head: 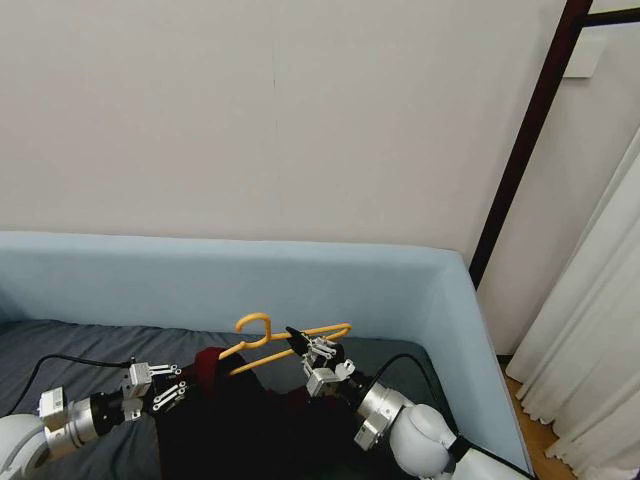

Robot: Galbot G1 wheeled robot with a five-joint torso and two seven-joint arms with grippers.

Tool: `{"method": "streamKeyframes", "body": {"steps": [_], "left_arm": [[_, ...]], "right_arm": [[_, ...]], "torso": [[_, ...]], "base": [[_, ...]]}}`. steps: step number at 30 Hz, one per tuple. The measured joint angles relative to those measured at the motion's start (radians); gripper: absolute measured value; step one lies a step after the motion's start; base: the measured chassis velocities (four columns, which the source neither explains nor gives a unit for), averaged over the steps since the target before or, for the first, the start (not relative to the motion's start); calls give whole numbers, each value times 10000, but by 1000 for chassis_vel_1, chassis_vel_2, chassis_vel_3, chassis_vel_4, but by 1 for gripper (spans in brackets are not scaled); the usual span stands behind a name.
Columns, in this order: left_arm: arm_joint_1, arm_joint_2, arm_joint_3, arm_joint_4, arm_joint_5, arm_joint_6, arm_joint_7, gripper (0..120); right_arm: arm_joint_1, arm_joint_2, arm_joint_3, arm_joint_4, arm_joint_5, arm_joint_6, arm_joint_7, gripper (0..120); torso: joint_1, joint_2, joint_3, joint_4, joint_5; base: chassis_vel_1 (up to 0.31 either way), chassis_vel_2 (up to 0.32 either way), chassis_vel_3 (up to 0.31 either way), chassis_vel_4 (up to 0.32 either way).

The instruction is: Pick up the clothes from the sofa and hang them on the clothes hanger.

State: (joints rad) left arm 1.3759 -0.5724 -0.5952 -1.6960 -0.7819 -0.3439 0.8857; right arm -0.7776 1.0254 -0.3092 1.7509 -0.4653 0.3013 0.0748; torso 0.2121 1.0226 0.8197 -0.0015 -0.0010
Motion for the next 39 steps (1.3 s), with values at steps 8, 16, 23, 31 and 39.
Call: {"method": "streamKeyframes", "body": {"steps": [8, 16, 23, 31, 39], "left_arm": [[-341, 10, -160, 774, -286, -38, 244, 7], [-660, 113, -205, 1719, -471, -107, 228, 7], [-694, 424, -371, 1861, -566, -121, 227, 7], [-686, 634, -469, 1661, -719, -128, 204, 7], [-782, 714, -377, 1494, -791, -69, 93, 7]], "right_arm": [[-46, 150, 245, -10, -135, -51, 1359, 56], [-545, 164, 85, 582, 2379, -13, 2105, 83], [-866, 211, -673, 300, 6962, -1551, 2520, 100], [-687, 711, -761, -1937, 6097, -1921, 1520, 100], [-650, 1659, -920, -4616, 1918, -631, 1024, 100]], "torso": [[0, 0, 0, 2, 1], [-1, 0, -1, 2, 2], [0, 1, -1, 2, 1], [0, 1, -1, 3, 2], [0, 0, 0, 2, 0]], "base": [[0, 0, 0, 0], [0, 0, 0, 0], [0, 0, 0, 0], [0, 0, 0, 0], [0, 0, 0, 0]]}}
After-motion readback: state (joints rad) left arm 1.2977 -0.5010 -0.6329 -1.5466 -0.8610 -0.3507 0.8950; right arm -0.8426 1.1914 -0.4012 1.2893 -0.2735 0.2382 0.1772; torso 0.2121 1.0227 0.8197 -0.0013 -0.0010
